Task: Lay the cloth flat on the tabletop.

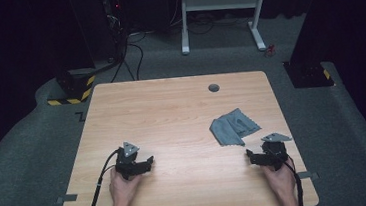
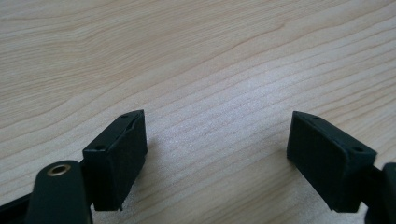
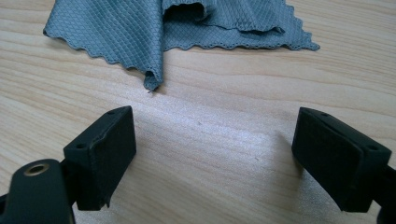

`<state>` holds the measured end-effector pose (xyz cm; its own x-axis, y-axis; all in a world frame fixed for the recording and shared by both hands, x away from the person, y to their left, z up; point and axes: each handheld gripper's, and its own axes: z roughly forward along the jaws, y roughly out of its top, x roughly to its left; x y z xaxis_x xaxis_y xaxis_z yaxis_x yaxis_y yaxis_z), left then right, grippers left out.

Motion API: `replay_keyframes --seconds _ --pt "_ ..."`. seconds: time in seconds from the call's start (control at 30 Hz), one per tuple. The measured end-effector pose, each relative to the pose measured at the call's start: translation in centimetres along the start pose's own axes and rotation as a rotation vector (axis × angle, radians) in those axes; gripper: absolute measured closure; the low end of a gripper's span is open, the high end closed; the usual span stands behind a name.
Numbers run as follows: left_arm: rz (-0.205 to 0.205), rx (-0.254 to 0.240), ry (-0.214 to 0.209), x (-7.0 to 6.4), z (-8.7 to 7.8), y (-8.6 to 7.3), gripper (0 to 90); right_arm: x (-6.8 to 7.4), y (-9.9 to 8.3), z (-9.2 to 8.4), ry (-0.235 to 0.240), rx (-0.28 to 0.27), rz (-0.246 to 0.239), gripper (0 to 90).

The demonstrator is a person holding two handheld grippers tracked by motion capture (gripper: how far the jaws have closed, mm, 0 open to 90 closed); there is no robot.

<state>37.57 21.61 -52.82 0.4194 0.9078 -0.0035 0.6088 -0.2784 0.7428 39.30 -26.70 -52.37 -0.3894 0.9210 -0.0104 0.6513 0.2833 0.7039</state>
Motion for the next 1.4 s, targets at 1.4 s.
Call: replay_keyframes --seconds 1.4 --pt "-0.003 -0.002 0.000 0.6 0.6 0.6 24.2 0.5 1.3 -0.8 0.039 -0.078 0.011 37.4"
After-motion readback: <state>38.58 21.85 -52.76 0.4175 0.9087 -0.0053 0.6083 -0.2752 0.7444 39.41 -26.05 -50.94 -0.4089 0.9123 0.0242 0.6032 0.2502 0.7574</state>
